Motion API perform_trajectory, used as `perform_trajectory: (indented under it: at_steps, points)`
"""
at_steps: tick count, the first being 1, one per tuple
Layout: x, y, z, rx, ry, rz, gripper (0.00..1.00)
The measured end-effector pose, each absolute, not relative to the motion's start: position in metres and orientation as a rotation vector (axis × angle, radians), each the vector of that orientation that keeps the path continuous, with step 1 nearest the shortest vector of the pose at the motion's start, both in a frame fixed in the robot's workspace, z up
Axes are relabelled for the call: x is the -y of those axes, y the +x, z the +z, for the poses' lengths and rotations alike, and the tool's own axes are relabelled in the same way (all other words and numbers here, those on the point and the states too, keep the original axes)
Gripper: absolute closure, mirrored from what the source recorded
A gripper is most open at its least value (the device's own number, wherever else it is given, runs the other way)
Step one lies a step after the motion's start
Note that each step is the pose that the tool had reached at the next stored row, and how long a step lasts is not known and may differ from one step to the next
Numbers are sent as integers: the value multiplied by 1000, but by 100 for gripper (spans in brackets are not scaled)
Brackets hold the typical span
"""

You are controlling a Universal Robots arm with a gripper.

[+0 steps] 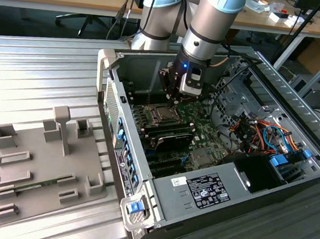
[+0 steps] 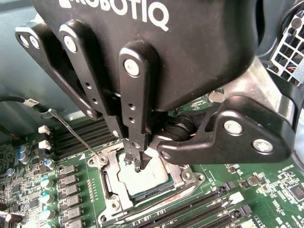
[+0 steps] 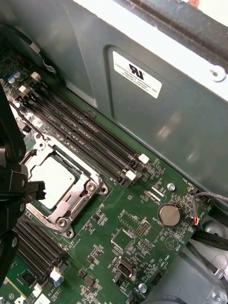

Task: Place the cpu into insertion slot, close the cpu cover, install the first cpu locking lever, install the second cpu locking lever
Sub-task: 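Install the first cpu locking lever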

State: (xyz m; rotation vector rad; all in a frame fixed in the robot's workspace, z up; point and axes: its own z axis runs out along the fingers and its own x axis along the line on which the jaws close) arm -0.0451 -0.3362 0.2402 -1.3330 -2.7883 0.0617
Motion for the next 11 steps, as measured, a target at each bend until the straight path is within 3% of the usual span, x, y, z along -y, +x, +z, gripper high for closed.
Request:
perform_trajectory:
  at_steps: [11]
  points:
    - [336,-45,240,2816,-1276,63,89]
